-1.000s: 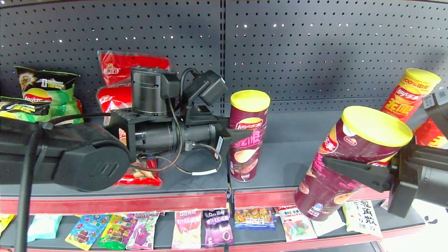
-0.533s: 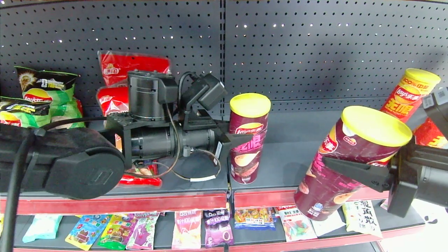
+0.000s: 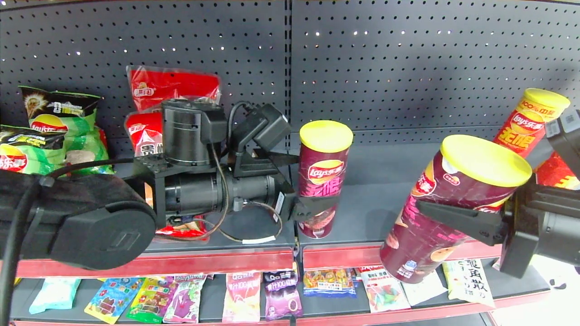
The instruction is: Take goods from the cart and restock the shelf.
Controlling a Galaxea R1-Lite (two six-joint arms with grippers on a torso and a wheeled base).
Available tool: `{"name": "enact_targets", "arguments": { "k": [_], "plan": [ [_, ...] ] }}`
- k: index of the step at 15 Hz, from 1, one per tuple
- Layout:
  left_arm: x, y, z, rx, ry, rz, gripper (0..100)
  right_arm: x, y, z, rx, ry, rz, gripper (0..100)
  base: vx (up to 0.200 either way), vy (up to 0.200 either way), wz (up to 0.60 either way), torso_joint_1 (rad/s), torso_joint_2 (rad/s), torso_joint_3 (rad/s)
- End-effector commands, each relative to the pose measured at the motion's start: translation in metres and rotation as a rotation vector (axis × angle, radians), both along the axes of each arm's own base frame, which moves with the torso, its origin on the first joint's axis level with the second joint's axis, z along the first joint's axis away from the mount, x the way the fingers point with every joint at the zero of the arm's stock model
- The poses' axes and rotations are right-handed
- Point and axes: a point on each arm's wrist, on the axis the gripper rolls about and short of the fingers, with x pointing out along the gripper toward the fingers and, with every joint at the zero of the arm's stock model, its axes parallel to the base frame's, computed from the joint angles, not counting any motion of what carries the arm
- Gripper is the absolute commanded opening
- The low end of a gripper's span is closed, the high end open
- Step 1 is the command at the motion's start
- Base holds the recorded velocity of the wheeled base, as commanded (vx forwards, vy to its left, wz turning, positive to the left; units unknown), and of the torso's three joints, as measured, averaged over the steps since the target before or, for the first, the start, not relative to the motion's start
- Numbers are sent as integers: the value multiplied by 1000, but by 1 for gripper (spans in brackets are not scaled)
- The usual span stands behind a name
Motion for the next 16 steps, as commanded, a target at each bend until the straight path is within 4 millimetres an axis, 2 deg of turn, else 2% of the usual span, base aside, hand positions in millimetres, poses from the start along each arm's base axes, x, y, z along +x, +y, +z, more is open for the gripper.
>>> {"name": "enact_targets", "arguments": {
  "k": [1, 5, 8, 11, 14, 16],
  "plan": [
    [-2, 2, 2, -5, -5, 2, 100, 5, 0, 3, 2, -3, -17, 0, 0, 0, 0, 0, 0, 0],
    [-27, 25, -4, 20, 25, 35, 100, 35, 1, 16, 9, -20, -81, 0, 0, 0, 0, 0, 0, 0],
    [-54, 62, -9, 37, 43, 91, 100, 76, 10, 22, 3, -14, -119, 0, 0, 0, 0, 0, 0, 0],
    [-76, 92, -15, 42, 49, 153, 100, 108, 18, 24, 1, -14, -137, 0, 0, 0, 0, 0, 0, 0],
    [-94, 114, -16, 24, 44, 202, 100, 143, 32, 24, 4, -17, -134, 0, 0, 0, 0, 0, 0, 0],
    [-100, 119, -15, 9, 50, 240, 100, 161, 42, 22, 5, -21, -126, 0, 0, 0, 0, 0, 0, 0]
  ]
}}
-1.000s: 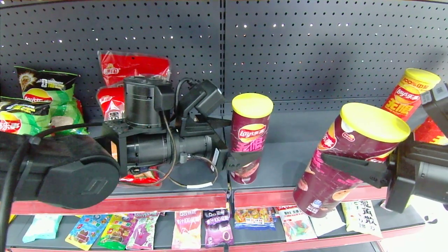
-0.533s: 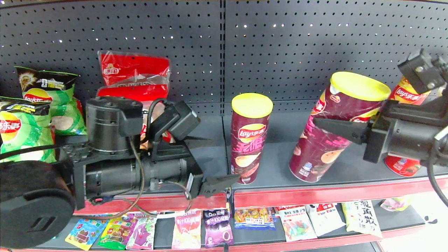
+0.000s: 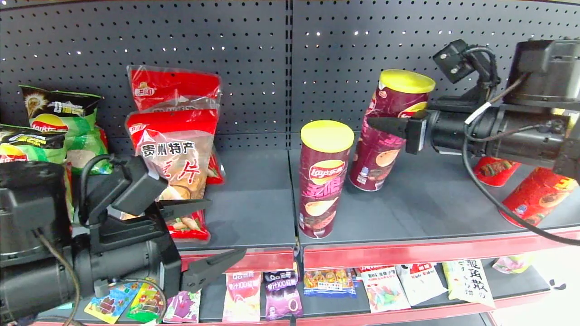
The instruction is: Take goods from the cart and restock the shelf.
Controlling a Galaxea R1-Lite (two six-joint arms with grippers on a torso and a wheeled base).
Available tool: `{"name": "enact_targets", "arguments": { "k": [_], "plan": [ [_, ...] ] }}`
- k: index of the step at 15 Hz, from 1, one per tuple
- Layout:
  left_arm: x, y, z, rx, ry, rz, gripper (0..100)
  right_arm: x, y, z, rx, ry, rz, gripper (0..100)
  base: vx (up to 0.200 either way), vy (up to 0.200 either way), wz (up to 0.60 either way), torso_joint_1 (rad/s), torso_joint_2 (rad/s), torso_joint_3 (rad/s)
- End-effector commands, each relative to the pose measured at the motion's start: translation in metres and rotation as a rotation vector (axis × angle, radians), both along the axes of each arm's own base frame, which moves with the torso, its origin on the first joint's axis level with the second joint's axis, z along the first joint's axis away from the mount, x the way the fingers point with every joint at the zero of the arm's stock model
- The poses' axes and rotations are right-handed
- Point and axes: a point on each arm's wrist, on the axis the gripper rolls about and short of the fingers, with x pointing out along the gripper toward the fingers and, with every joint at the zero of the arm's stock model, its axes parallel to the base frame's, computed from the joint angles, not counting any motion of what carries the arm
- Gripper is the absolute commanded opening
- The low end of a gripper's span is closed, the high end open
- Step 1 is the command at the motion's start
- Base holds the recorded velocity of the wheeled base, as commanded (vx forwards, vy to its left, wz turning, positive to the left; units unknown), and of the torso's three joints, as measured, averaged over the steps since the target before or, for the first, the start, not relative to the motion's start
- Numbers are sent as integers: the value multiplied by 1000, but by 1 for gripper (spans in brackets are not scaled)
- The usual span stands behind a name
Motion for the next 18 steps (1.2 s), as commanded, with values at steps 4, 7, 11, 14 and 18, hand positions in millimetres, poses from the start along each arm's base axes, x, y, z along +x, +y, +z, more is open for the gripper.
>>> {"name": "enact_targets", "arguments": {
  "k": [4, 7, 11, 14, 18],
  "plan": [
    [-19, 14, 8, -33, -42, 59, 100, 64, 30, -15, -5, 6, 11, 0, 0, 0, 0, 0, 0, 0],
    [-24, 17, 5, -28, -42, 80, 100, 77, 51, -24, -7, 10, 46, 0, 0, 0, 0, 0, 0, 0],
    [-26, 19, 2, -22, -38, 90, 100, 82, 73, -34, -12, 19, 88, 0, 0, 0, 0, 0, 0, 0],
    [-29, 20, 3, -24, -44, 94, 100, 86, 79, -36, -10, 19, 95, 0, 0, 0, 0, 0, 0, 0],
    [-29, 20, 2, -22, -46, 97, 100, 83, 82, -37, -13, 23, 100, 100, 0, 0, 0, 0, 0, 0]
  ]
}}
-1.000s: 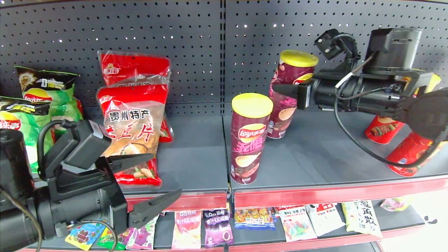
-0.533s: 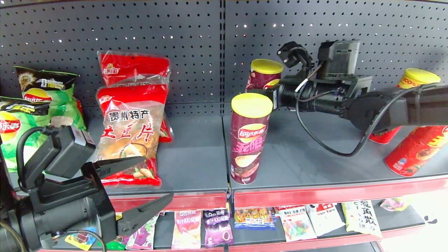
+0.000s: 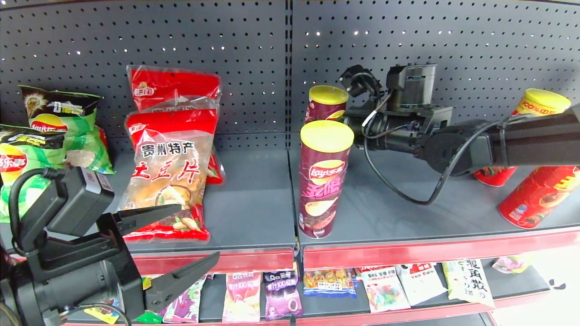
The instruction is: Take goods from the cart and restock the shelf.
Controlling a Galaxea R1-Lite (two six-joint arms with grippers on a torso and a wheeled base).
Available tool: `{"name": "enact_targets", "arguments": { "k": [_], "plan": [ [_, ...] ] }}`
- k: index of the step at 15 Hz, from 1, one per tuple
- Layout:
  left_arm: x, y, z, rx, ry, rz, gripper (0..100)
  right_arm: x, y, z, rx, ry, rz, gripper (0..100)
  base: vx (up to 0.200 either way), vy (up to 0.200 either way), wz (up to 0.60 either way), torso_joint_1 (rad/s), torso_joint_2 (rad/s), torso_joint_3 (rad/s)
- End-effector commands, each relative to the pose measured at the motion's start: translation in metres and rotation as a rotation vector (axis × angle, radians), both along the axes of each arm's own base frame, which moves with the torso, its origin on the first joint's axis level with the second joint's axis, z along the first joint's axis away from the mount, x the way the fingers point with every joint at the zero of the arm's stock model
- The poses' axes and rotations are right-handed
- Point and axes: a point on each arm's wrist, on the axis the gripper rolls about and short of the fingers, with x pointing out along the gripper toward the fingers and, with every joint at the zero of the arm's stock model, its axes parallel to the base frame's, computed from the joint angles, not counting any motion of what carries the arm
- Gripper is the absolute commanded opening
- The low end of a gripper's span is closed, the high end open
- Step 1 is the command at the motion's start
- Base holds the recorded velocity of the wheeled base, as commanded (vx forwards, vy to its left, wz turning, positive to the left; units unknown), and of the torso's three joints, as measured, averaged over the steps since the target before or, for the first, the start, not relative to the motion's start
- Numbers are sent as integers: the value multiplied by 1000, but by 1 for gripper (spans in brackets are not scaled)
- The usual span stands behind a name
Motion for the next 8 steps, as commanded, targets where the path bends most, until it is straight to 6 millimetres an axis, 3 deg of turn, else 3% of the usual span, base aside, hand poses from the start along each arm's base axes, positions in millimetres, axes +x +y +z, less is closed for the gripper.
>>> {"name": "enact_targets", "arguments": {
  "k": [1, 5, 8],
  "plan": [
    [0, 0, 0, 0, 0, -1, 100, -2, 0, 0, -2, 3, 3, 100, 0, 0, 0, 0, 0, 0],
    [1, 0, 0, 1, 1, 1, 100, -13, -5, 6, 1, 3, 1, 100, 0, 0, 0, 0, 0, 0],
    [3, -2, -1, 6, 9, 2, 100, -40, -28, 6, -20, 39, -49, 100, 0, 0, 0, 0, 0, 0]
  ]
}}
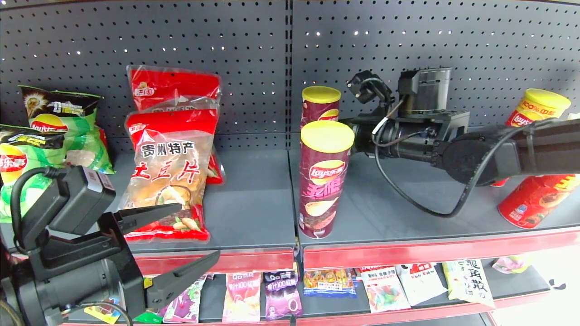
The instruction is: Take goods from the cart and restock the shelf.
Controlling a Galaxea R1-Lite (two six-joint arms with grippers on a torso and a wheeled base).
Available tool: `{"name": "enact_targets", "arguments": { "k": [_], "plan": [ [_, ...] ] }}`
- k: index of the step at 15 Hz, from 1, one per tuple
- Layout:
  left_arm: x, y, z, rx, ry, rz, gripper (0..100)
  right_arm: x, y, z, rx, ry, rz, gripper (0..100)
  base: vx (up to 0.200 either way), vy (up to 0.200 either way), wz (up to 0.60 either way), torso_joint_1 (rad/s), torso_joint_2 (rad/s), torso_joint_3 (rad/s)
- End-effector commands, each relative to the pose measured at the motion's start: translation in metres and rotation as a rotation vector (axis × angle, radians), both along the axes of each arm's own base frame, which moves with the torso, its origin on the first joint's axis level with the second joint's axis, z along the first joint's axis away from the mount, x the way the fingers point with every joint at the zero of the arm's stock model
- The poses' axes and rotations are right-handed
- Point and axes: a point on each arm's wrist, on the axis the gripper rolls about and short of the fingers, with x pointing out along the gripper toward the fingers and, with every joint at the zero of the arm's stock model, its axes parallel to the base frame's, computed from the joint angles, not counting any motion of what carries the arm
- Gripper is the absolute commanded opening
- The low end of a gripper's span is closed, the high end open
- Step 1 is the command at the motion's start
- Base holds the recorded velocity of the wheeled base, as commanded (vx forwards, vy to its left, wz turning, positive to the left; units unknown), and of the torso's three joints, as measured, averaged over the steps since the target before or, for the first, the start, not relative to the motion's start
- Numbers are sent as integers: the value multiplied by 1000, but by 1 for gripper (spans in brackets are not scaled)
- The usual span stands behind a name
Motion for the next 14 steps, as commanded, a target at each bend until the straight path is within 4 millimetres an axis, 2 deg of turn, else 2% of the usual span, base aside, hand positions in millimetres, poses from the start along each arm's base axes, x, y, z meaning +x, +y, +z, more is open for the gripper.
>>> {"name": "enact_targets", "arguments": {
  "k": [1, 4, 7, 8, 9, 10, 11, 12, 14],
  "plan": [
    [4, -2, -2, 9, 12, -1, 100, -25, -29, 9, -8, 3, -66, 100, 0, 0, 0, 0, 0, 0],
    [12, -6, -6, 24, 31, -4, 100, -48, -64, 7, -25, 30, -146, 100, 0, 0, 0, 0, 0, 0],
    [21, -12, -7, 60, 25, -19, 100, -73, -82, 0, -47, 56, -200, 100, 0, 0, 0, 0, 0, 0],
    [28, -16, -11, 93, 27, -28, 100, -92, -90, -4, -53, 68, -201, 100, 0, 0, 0, 0, 0, 0],
    [31, -18, -12, 97, 32, -29, 100, -100, -92, -5, -55, 71, -199, 100, 0, 0, 0, 0, 0, 0],
    [42, -24, -15, 113, 48, -30, 100, -120, -99, -9, -61, 75, -189, 100, 0, 0, 0, 0, 0, 0],
    [51, -29, -14, 114, 47, -27, 100, -132, -103, -12, -65, 80, -186, 100, 0, 0, 0, 0, 0, 0],
    [65, -37, -12, 118, 44, -22, 100, -156, -107, -20, -69, 92, -159, 100, 0, 0, 0, 0, 0, 0],
    [79, -54, -19, 151, 50, -61, 100, -186, -117, -32, -71, 100, -149, 100, 0, 0, 0, 0, 0, 0]
  ]
}}
